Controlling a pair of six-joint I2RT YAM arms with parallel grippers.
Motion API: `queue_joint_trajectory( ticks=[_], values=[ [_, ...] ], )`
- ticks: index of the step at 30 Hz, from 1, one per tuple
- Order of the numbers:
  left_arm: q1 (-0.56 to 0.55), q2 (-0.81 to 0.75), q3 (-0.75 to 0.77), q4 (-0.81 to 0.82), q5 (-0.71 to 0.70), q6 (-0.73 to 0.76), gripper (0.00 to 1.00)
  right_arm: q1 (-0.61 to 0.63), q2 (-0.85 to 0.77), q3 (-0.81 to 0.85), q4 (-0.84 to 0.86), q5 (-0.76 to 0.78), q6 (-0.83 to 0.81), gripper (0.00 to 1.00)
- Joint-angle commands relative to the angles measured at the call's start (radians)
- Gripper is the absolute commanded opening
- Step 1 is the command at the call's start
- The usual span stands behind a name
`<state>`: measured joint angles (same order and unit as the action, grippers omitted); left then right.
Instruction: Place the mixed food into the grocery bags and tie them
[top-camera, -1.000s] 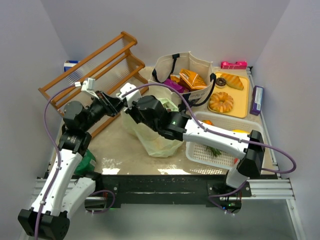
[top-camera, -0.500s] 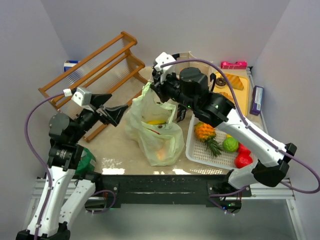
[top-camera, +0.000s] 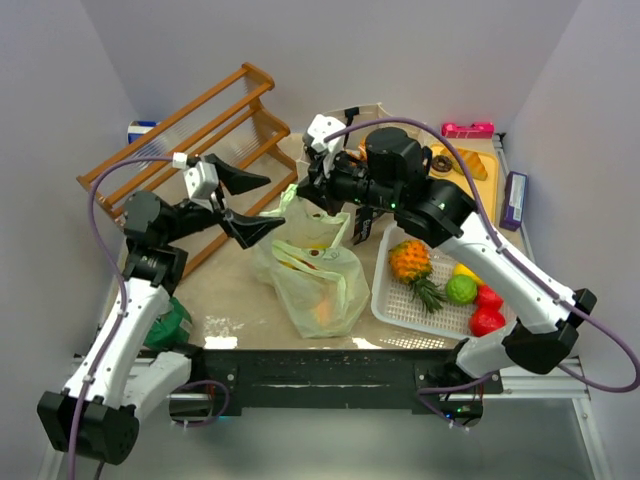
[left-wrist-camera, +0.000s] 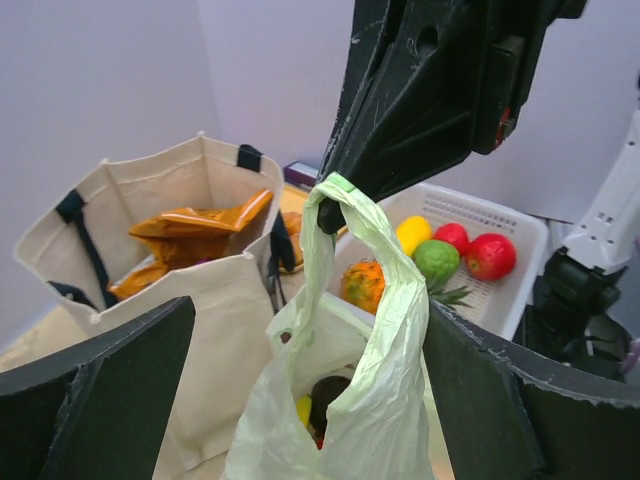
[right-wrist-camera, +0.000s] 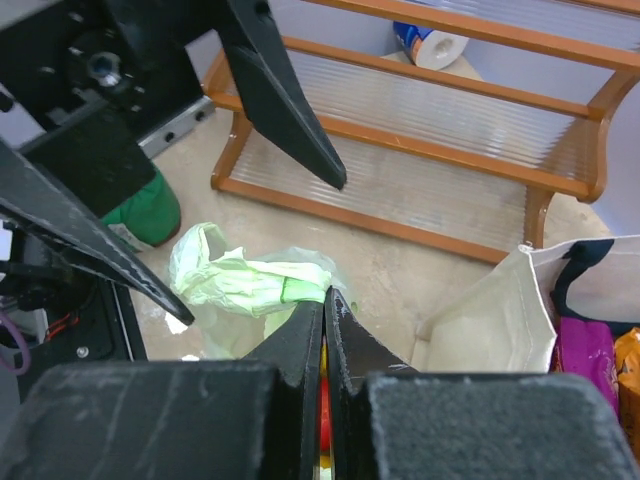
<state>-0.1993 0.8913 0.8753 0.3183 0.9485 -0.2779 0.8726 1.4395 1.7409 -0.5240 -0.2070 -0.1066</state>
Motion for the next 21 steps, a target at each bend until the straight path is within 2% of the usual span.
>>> queue_joint_trajectory(
  ticks=[1, 8, 12, 15, 18, 19, 21],
  values=[
    [-0.011, 0.063, 0.044, 0.244, 0.169, -0.115, 1.0, -0.038, 0.001, 0.071, -0.014, -0.169, -0.013, 0.0],
    [-0.048, 0.15, 0.037, 0.399, 0.184, -0.188, 1.0, -0.075, 0.033, 0.104, -0.022, -0.304, -0.008, 0.0],
    [-0.075, 0.195, 0.031, 0.433, 0.174, -0.199, 0.99, -0.081, 0.056, 0.114, -0.011, -0.354, 0.001, 0.0],
    [-0.089, 0.219, 0.024, 0.461, 0.173, -0.214, 0.94, -0.092, 0.071, 0.118, 0.001, -0.399, 0.015, 0.0],
    [-0.112, 0.241, 0.008, 0.476, 0.173, -0.219, 0.84, -0.096, 0.076, 0.12, 0.022, -0.434, 0.033, 0.0],
    [-0.115, 0.245, 0.005, 0.476, 0.176, -0.218, 0.77, -0.101, 0.075, 0.12, 0.033, -0.44, 0.039, 0.0],
    [-0.12, 0.255, -0.005, 0.476, 0.179, -0.221, 0.72, -0.109, 0.078, 0.12, 0.044, -0.459, 0.047, 0.0]
  ],
)
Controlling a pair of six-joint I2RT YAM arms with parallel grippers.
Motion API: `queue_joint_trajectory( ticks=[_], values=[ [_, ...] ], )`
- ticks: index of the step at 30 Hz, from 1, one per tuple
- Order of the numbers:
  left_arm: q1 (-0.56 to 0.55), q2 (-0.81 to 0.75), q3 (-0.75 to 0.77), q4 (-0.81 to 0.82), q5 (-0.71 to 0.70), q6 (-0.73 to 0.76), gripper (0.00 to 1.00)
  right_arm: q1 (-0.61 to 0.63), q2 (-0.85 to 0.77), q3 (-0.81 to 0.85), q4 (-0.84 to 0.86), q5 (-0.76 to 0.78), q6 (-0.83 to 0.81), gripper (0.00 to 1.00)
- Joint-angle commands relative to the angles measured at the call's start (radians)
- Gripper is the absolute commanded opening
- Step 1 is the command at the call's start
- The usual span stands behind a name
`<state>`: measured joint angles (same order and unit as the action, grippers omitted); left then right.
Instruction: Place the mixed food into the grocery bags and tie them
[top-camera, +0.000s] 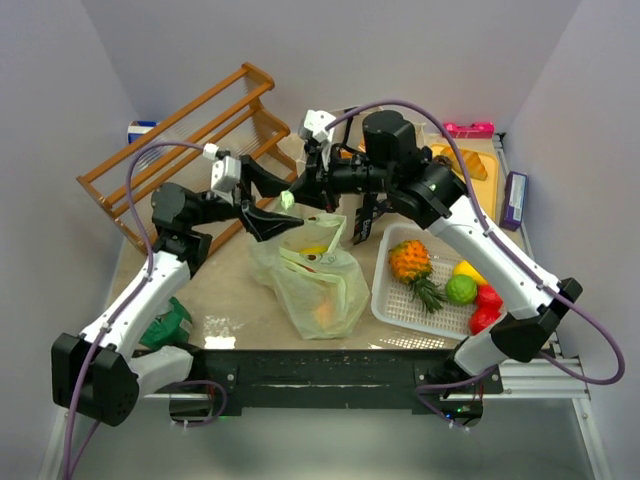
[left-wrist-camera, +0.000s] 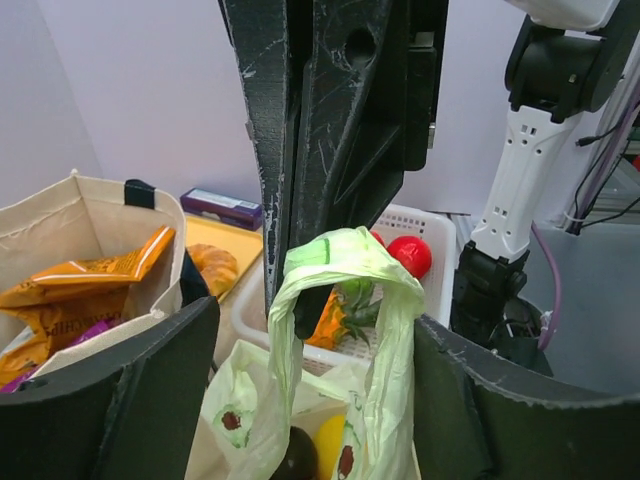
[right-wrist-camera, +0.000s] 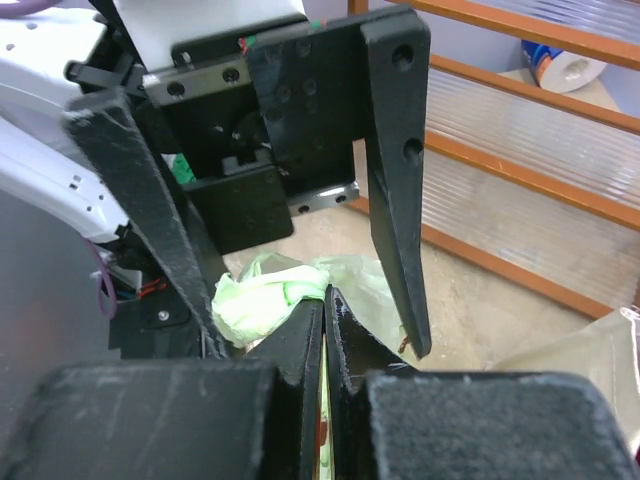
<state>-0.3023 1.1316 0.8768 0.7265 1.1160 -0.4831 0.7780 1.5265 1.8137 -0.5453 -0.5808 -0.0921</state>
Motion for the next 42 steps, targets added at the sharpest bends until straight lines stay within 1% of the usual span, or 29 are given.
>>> queue_joint_trajectory(
  ticks=[1, 2, 3, 5, 6, 8, 9, 11, 12, 13, 14, 15, 16, 17, 18, 19, 20, 21, 22, 23, 24, 26, 29, 31, 33, 34, 35, 38, 42],
  values=[
    [-0.018, 0.017, -0.01, 0.067, 0.018, -0.015, 0.68, -0.019, -0.008, 0.05, 0.073, -0.091, 0.038, 0.0],
    [-0.02, 0.02, -0.013, 0.062, 0.021, -0.015, 0.66, -0.025, -0.005, 0.052, 0.074, -0.096, 0.041, 0.0],
    [-0.02, 0.019, -0.019, 0.057, 0.021, -0.014, 0.6, -0.029, -0.003, 0.053, 0.077, -0.108, 0.043, 0.0],
    [-0.02, 0.02, -0.028, 0.036, 0.022, -0.006, 0.51, -0.037, -0.002, 0.052, 0.087, -0.12, 0.052, 0.0],
    [-0.02, 0.022, -0.029, 0.024, 0.025, 0.006, 0.42, -0.039, 0.0, 0.052, 0.091, -0.123, 0.055, 0.0],
    [-0.02, 0.022, -0.033, -0.002, 0.025, 0.02, 0.3, -0.045, 0.006, 0.05, 0.097, -0.126, 0.06, 0.0],
    [-0.02, 0.02, -0.035, -0.007, 0.019, 0.029, 0.17, -0.046, 0.007, 0.05, 0.097, -0.125, 0.061, 0.0],
    [-0.02, 0.02, -0.035, -0.039, 0.007, 0.041, 0.04, -0.048, 0.009, 0.049, 0.094, -0.113, 0.061, 0.0],
    [-0.02, 0.019, -0.032, -0.054, -0.013, 0.061, 0.0, -0.048, 0.006, 0.045, 0.087, -0.105, 0.057, 0.0],
    [-0.02, 0.014, -0.03, -0.077, -0.033, 0.075, 0.0, -0.048, 0.004, 0.045, 0.082, -0.075, 0.054, 0.0],
    [-0.02, -0.002, -0.026, -0.151, -0.059, 0.095, 0.0, -0.049, 0.001, 0.045, 0.074, -0.053, 0.051, 0.0],
    [-0.018, -0.01, -0.024, -0.195, -0.126, 0.153, 0.0, -0.051, -0.005, 0.045, 0.056, -0.028, 0.051, 0.13],
    [-0.018, -0.018, -0.021, -0.287, -0.169, 0.178, 0.0, -0.055, -0.009, 0.05, 0.042, 0.033, 0.055, 0.27],
    [-0.017, -0.03, -0.001, -0.336, -0.208, 0.198, 0.0, -0.059, -0.014, 0.053, 0.03, 0.059, 0.058, 0.43],
    [-0.015, -0.036, 0.01, -0.381, -0.275, 0.236, 0.0, -0.06, -0.028, 0.056, 0.001, 0.097, 0.064, 0.75],
    [-0.017, -0.041, 0.016, -0.438, -0.307, 0.244, 0.0, -0.062, -0.038, 0.052, -0.01, 0.14, 0.072, 0.85],
    [-0.017, -0.049, 0.024, -0.456, -0.336, 0.247, 0.0, -0.062, -0.051, 0.044, -0.015, 0.244, 0.08, 0.92],
    [-0.017, -0.052, 0.03, -0.475, -0.394, 0.248, 0.0, -0.06, -0.067, 0.033, -0.019, 0.3, 0.089, 0.98],
    [-0.017, -0.05, 0.036, -0.517, -0.419, 0.253, 0.0, -0.06, -0.101, 0.003, -0.018, 0.353, 0.122, 0.99],
    [-0.015, -0.047, 0.054, -0.544, -0.441, 0.259, 0.0, -0.059, -0.123, -0.019, -0.013, 0.463, 0.135, 0.99],
    [-0.015, -0.046, 0.062, -0.565, -0.478, 0.268, 0.0, -0.059, -0.144, -0.045, 0.004, 0.496, 0.147, 0.99],
    [-0.009, -0.038, 0.071, -0.604, -0.492, 0.271, 0.0, -0.06, -0.21, -0.141, 0.034, 0.532, 0.164, 0.98],
    [-0.006, -0.035, 0.077, -0.616, -0.508, 0.275, 0.0, -0.049, -0.27, -0.27, 0.093, 0.549, 0.177, 0.93],
    [0.006, -0.03, 0.082, -0.627, -0.515, 0.275, 0.0, -0.008, -0.282, -0.335, 0.096, 0.602, 0.131, 0.91],
    [0.017, -0.032, 0.08, -0.625, -0.513, 0.273, 0.0, 0.027, -0.29, -0.379, 0.113, 0.663, 0.068, 0.86],
    [0.034, -0.03, 0.077, -0.619, -0.513, 0.268, 0.0, 0.062, -0.289, -0.413, 0.116, 0.691, 0.046, 0.81],
    [0.041, -0.03, 0.074, -0.613, -0.51, 0.256, 0.0, 0.084, -0.286, -0.428, 0.122, 0.7, 0.028, 0.73],
    [0.068, -0.023, 0.064, -0.579, -0.473, 0.226, 0.0, 0.164, -0.267, -0.482, 0.166, 0.713, -0.058, 0.68],
    [0.078, -0.015, 0.06, -0.567, -0.444, 0.219, 0.0, 0.216, -0.188, -0.505, 0.202, 0.699, -0.167, 0.67]
  ],
)
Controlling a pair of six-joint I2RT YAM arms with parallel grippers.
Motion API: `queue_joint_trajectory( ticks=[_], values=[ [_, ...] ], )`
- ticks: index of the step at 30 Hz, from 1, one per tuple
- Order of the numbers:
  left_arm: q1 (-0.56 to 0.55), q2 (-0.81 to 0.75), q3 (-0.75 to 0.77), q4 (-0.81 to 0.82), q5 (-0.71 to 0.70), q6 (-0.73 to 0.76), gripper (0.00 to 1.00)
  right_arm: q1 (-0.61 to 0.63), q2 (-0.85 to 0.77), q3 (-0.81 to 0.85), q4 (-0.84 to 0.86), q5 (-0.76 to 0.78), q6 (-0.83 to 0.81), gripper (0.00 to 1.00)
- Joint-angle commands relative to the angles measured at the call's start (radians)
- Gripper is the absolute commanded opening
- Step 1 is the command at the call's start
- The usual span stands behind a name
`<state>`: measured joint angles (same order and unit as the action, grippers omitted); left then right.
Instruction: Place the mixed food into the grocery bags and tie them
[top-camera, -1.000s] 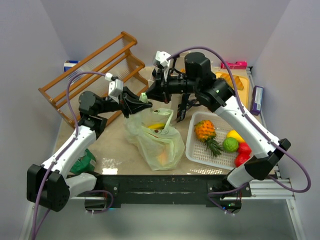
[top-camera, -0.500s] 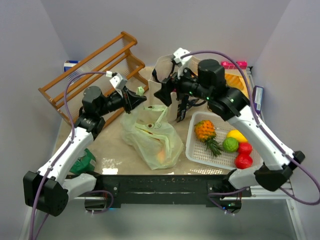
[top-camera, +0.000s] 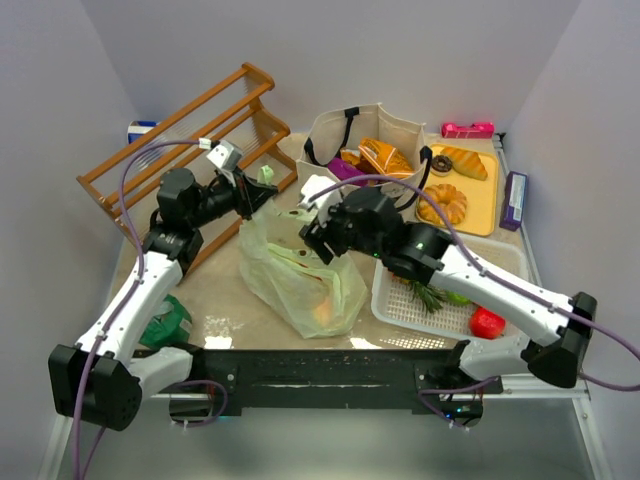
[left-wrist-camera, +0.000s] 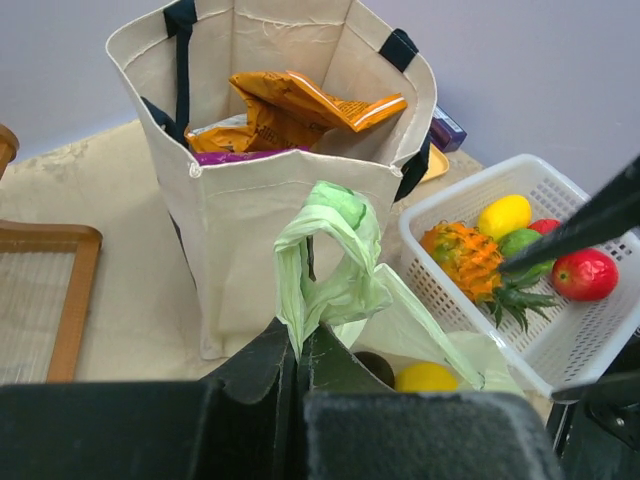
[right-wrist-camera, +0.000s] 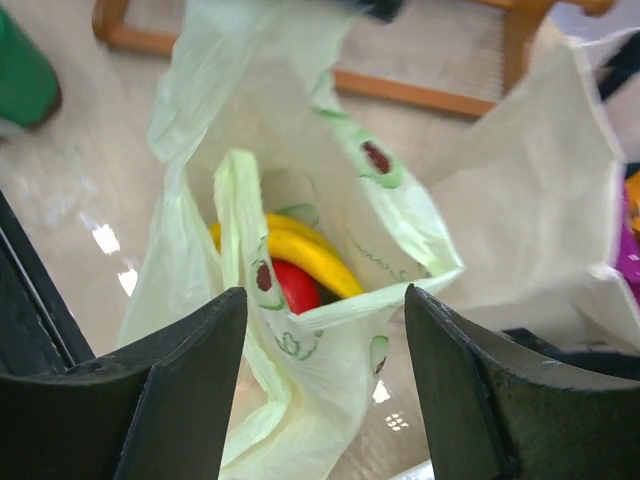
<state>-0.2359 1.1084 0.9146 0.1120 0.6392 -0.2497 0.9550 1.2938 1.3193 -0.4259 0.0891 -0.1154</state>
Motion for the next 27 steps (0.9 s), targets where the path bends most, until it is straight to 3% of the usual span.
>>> queue_joint_trajectory(
  ticks=[1, 5, 10, 19, 22, 24, 27],
  values=[
    [0.013, 0.008, 0.023, 0.046, 0.033, -0.014, 0.0, 0.048, 0.058, -0.011, 0.084, 0.006, -0.165, 0.68],
    [0.024, 0.014, 0.026, 0.046, 0.039, -0.019, 0.0, 0.064, 0.125, -0.012, 0.092, -0.077, -0.237, 0.77],
    [0.047, 0.022, 0.023, 0.055, 0.057, -0.039, 0.0, 0.07, 0.223, 0.0, 0.035, -0.083, -0.289, 0.79],
    [0.067, 0.024, 0.023, 0.066, 0.077, -0.053, 0.0, 0.07, 0.364, 0.006, 0.01, 0.07, -0.329, 0.77],
    [0.072, 0.021, 0.021, 0.069, 0.082, -0.056, 0.0, 0.07, 0.39, 0.003, 0.016, 0.104, -0.323, 0.68],
    [0.073, 0.019, 0.021, 0.069, 0.082, -0.057, 0.0, 0.07, 0.407, 0.011, 0.004, 0.142, -0.314, 0.51],
    [0.079, 0.011, 0.02, 0.071, 0.067, -0.063, 0.0, 0.07, 0.414, 0.035, -0.02, 0.233, -0.274, 0.11]
  ],
)
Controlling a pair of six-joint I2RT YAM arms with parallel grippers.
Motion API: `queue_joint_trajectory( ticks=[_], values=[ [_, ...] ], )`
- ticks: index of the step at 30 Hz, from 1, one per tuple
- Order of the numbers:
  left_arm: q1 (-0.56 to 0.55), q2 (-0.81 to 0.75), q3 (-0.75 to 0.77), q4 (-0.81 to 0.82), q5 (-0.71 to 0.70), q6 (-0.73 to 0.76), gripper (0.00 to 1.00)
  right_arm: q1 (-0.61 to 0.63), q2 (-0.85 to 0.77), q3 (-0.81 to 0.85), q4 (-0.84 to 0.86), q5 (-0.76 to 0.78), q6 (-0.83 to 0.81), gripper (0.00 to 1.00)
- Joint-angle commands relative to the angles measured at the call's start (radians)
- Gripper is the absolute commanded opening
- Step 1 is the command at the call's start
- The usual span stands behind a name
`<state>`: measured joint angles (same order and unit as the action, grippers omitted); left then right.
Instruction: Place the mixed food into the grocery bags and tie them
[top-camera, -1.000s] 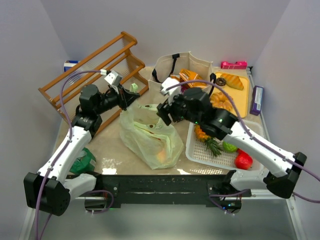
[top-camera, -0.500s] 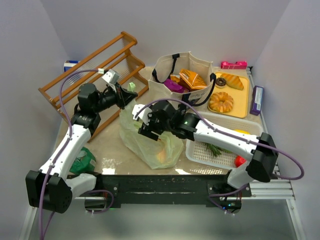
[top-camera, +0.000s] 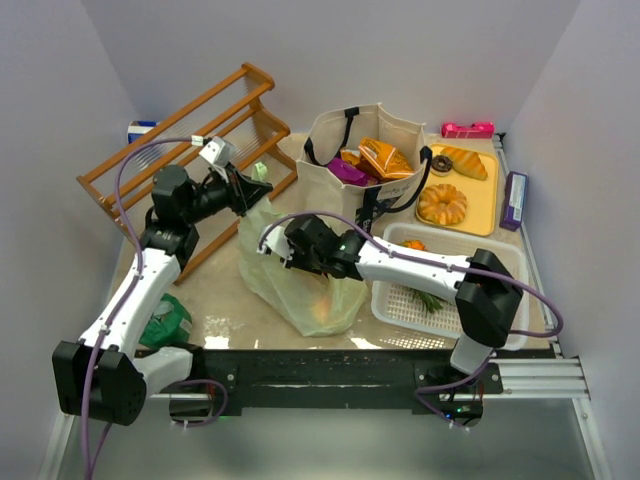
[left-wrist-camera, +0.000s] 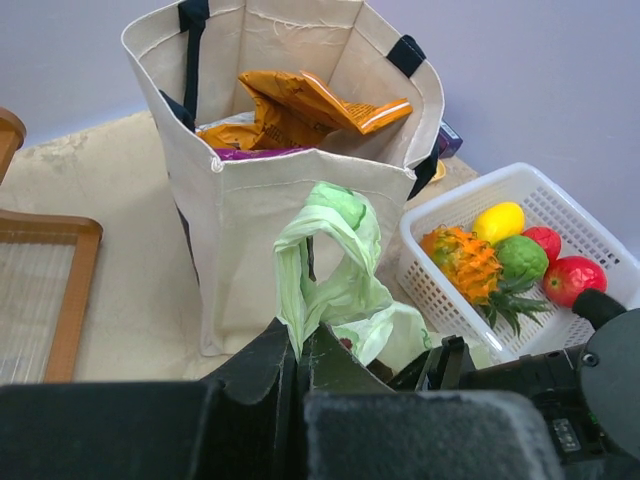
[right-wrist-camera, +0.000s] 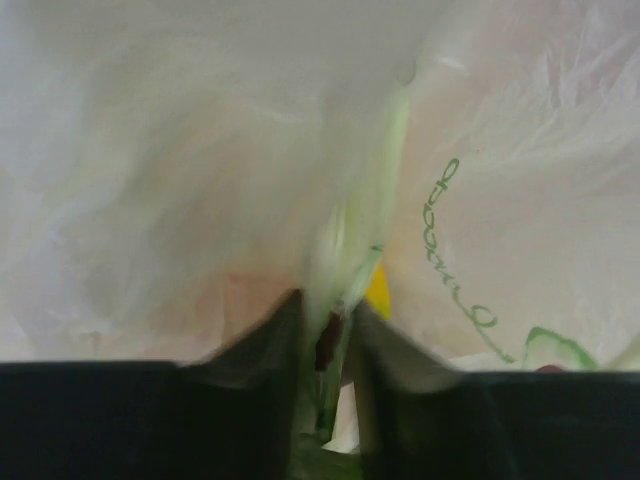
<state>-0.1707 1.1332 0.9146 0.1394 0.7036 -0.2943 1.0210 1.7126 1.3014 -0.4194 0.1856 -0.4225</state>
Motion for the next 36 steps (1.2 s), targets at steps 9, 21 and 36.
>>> queue_joint_trajectory(
  ticks=[9, 21, 36],
  values=[
    [0.033, -0.085, 0.063, -0.104, -0.287, 0.073, 0.0, -0.001, -0.355, 0.013, 0.057, 0.022, 0.203, 0.0],
    [0.033, -0.184, 0.049, -0.161, -0.449, 0.153, 0.0, -0.242, -0.579, -0.157, 0.201, -0.144, 0.37, 0.0],
    [0.002, -0.242, 0.023, -0.155, -0.417, 0.147, 0.0, -0.524, -0.516, -0.12, 0.307, -0.262, 0.585, 0.0]
  ],
)
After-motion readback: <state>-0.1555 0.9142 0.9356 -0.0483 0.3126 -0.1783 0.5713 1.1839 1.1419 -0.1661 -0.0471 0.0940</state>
